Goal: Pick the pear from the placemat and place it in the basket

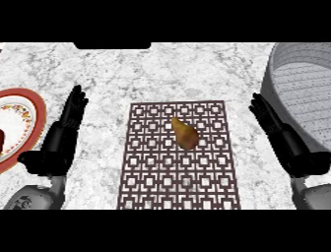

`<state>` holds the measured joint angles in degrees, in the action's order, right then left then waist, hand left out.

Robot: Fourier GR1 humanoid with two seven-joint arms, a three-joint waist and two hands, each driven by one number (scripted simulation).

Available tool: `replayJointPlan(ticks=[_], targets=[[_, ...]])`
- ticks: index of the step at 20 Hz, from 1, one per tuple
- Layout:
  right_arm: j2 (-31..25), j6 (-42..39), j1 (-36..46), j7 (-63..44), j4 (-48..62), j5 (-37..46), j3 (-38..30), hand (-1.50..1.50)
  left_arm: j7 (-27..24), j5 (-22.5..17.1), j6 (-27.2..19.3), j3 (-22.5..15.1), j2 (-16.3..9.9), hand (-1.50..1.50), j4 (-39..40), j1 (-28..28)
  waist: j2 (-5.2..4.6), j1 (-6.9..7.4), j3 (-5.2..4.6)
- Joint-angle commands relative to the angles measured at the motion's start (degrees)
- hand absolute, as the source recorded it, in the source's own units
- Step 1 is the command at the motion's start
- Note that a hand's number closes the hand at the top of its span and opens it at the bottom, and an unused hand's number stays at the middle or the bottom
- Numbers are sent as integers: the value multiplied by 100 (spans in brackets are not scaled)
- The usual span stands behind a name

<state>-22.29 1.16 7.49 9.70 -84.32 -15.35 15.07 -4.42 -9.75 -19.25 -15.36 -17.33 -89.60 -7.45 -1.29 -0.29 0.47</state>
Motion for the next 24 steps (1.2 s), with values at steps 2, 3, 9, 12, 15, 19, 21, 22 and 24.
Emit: replayJointPlan(ticks=[2,3,9,12,15,19,21,22,24], targets=[[-95,402,684,-1637,-623,466,337,150,25,-110,103,189,-25,0,-120,147,145,81,-59],[165,738,1165,-2082,-493,876,719,150,-31,-115,135,121,20,0,-41,139,139,196,-73],[607,-224,2558,-3413,-385,1556,2315,150,80,-335,166,61,257,0,-130,139,129,549,-90],[1577,816,2892,-4469,101,2712,2961,-150,69,-355,156,130,287,0,-2,104,146,344,-83],[1850,1321,3291,-5446,592,3707,3155,-150,248,-404,104,262,166,0,-224,174,203,278,-78],[1524,679,4486,-6775,1167,4687,3231,-150,234,-415,170,176,173,0,-201,377,273,289,-104],[1429,-15,5090,-7405,1391,4827,3219,-150,242,-317,35,160,236,0,-235,273,273,226,-95],[1595,-424,5393,-7727,1575,4751,3211,-150,252,-350,70,210,204,0,-180,260,241,265,-97],[1659,-1339,5917,-8124,1718,4388,3022,-150,211,-371,138,252,141,0,-200,275,244,260,-97]])
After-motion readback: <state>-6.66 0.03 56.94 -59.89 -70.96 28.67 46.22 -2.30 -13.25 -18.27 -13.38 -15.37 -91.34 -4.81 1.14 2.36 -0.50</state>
